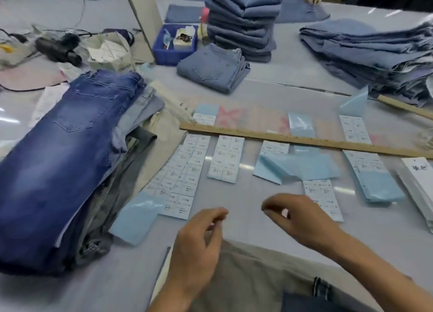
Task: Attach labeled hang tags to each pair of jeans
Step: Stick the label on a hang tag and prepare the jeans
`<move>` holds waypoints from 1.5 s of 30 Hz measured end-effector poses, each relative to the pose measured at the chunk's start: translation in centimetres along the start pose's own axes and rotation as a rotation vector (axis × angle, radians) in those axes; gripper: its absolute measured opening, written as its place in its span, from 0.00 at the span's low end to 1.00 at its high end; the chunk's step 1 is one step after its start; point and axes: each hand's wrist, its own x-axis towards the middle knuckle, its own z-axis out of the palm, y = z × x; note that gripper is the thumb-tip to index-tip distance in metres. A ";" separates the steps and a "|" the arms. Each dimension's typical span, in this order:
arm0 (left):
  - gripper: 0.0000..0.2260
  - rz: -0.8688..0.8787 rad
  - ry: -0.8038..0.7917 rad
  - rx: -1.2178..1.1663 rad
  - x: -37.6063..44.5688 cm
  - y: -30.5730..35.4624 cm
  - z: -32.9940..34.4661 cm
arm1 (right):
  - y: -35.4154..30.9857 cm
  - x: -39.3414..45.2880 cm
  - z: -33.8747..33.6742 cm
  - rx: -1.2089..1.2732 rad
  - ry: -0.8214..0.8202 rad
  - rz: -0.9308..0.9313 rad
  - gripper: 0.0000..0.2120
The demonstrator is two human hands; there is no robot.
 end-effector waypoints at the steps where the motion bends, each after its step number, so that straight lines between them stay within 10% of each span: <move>1: 0.12 -0.069 -0.017 0.062 2.8 -1.1 -0.1 | 0.6 3.5 1.3 0.049 0.002 -0.001 0.06; 10: 0.14 -0.129 -0.122 0.317 13.4 -9.3 4.5 | 4.3 14.8 9.4 -0.085 0.098 -0.088 0.13; 37: 0.16 0.100 -0.121 0.370 13.6 -10.3 3.6 | 2.5 8.6 10.5 -0.477 0.045 -0.394 0.07; 45: 0.23 0.197 -0.272 0.431 21.8 -11.3 6.1 | 4.3 16.0 9.1 -0.026 0.353 0.094 0.12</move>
